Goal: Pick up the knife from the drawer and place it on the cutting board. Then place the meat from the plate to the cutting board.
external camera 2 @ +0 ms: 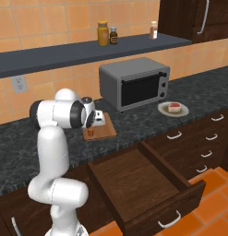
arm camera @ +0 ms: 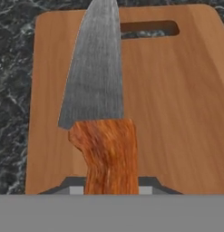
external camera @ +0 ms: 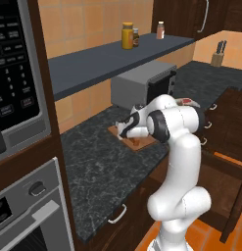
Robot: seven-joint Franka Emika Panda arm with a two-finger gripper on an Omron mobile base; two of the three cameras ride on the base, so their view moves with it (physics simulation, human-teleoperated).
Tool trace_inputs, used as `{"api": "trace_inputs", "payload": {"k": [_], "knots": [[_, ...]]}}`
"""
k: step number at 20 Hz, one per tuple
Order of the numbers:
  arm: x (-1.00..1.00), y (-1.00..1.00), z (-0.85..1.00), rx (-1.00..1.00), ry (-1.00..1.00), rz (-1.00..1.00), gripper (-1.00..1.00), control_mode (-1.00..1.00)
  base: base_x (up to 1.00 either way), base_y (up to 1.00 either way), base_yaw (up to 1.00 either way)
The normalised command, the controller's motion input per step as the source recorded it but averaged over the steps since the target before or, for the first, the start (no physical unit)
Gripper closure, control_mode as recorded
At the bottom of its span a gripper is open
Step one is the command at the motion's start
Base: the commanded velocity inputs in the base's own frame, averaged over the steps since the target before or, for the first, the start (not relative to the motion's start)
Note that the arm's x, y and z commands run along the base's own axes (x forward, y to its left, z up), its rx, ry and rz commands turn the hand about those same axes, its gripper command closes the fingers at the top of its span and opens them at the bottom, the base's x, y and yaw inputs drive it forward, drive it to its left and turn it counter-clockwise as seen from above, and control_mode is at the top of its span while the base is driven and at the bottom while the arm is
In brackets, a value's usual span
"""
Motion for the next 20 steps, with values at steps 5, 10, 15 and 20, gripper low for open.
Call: {"api": "trace_inputs", "payload": {"k": [5, 10, 15, 20], "knots": [[-0.17, 0.00, 0.27, 0.00, 0.03, -0.02, -1.00, -1.00, 0.00, 0.00, 0.00], [-0.73, 0.00, 0.58, 0.00, 0.00, -0.04, -1.00, -1.00, 0.00, 0.00, 0.00], [-0.98, -0.06, 0.74, 0.00, 0.00, -0.06, -1.00, -1.00, 0.00, 0.00, 0.00], [-0.96, -0.16, 0.50, 0.00, 0.01, -0.09, -1.00, -1.00, 0.00, 0.00, 0.00]]}}
